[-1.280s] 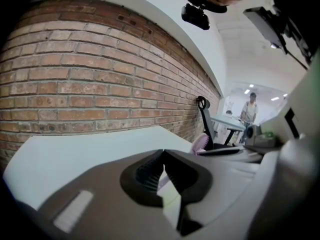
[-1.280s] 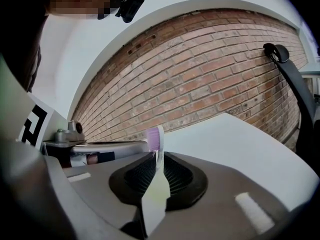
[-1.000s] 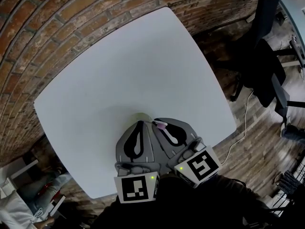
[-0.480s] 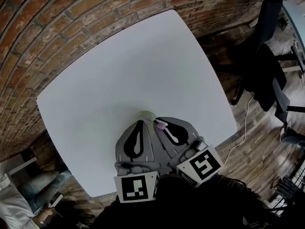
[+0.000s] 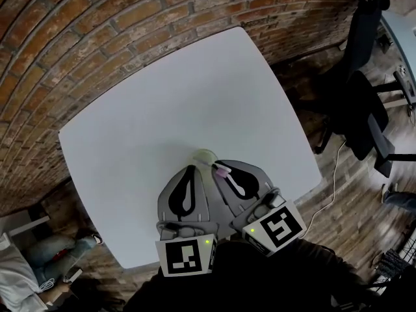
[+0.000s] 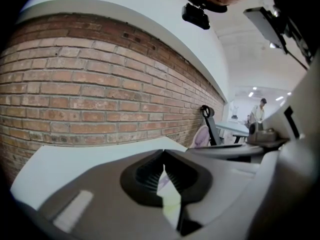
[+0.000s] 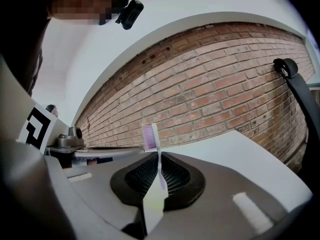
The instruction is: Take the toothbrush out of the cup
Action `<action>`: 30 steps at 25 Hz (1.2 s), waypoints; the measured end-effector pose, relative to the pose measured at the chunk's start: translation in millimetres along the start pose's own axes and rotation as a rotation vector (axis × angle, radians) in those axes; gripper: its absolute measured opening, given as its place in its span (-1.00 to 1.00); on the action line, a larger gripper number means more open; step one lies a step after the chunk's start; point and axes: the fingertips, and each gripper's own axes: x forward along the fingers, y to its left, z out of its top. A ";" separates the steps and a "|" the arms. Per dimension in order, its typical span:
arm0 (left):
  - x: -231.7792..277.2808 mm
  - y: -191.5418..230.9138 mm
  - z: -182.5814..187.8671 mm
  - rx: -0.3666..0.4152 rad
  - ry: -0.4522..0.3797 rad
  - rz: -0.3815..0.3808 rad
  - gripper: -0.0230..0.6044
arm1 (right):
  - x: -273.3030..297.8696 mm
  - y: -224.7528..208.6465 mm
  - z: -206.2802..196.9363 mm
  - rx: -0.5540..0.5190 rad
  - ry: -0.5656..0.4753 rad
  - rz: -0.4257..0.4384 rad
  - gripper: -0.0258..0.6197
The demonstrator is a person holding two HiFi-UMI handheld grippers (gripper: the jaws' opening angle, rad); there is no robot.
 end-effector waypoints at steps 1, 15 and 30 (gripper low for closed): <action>-2.7 0.8 2.7 0.004 -0.009 0.005 -0.90 | -1.7 2.2 3.7 -0.006 -0.009 0.001 -0.85; -37.6 1.6 41.5 0.042 -0.147 0.018 -0.90 | -25.7 33.9 46.6 -0.095 -0.116 0.006 -0.85; -95.8 18.3 90.9 0.107 -0.317 0.068 -0.90 | -38.8 96.3 110.2 -0.214 -0.302 0.059 -0.85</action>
